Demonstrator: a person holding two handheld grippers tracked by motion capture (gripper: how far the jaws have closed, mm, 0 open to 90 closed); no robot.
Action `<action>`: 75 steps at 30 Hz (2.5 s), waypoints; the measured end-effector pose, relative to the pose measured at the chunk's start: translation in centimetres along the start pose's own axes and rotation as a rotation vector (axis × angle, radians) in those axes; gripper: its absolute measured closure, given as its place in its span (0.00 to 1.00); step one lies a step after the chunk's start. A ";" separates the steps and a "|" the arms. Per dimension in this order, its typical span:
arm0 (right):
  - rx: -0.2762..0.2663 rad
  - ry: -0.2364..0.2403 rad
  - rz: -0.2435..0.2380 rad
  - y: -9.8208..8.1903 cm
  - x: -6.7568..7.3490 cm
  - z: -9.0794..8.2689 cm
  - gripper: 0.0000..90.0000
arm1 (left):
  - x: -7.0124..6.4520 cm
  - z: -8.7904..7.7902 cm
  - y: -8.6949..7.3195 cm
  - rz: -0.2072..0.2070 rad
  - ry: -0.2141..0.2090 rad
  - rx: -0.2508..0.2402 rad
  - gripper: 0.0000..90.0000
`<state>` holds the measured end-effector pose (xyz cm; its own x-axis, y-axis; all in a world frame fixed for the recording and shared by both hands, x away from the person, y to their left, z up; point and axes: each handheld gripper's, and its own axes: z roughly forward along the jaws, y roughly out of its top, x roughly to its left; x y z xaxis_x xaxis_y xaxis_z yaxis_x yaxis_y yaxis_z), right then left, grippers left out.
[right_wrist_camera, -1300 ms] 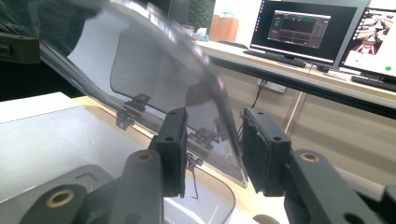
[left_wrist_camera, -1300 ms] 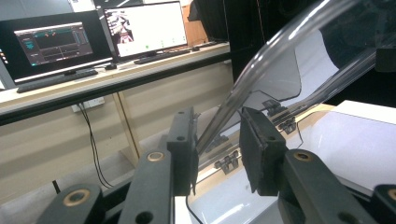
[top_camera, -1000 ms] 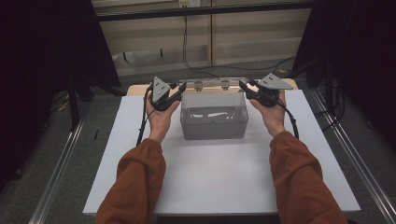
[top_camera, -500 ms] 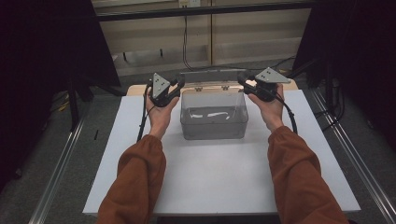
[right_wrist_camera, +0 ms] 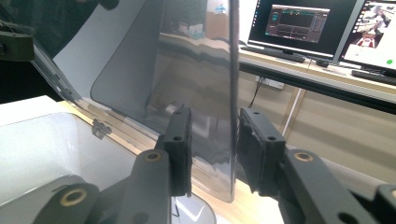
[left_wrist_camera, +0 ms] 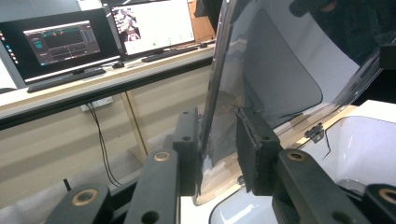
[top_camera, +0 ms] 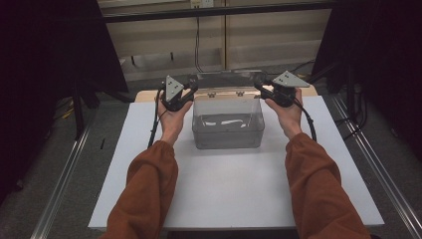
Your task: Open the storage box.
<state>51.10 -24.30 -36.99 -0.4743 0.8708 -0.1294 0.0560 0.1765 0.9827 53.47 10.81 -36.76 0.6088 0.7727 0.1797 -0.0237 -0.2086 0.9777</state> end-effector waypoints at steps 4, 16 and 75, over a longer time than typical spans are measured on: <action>-0.001 0.004 0.000 0.1 0.0 0.4 0.73 | 0.1 0.2 -0.2 0.002 0.002 0.006 0.75; -0.010 0.008 0.020 0.2 -0.4 0.8 0.74 | 0.9 1.2 -1.2 -0.003 0.016 0.038 0.69; 0.084 0.000 0.070 -2.6 -1.9 4.0 0.71 | 1.7 4.1 -2.3 -0.008 0.011 0.106 0.79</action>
<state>55.31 -24.55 -39.83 -0.4667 0.8823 -0.0610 0.1625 0.1534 0.9747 57.77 10.13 -39.12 0.6000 0.7809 0.1737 0.0651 -0.2640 0.9623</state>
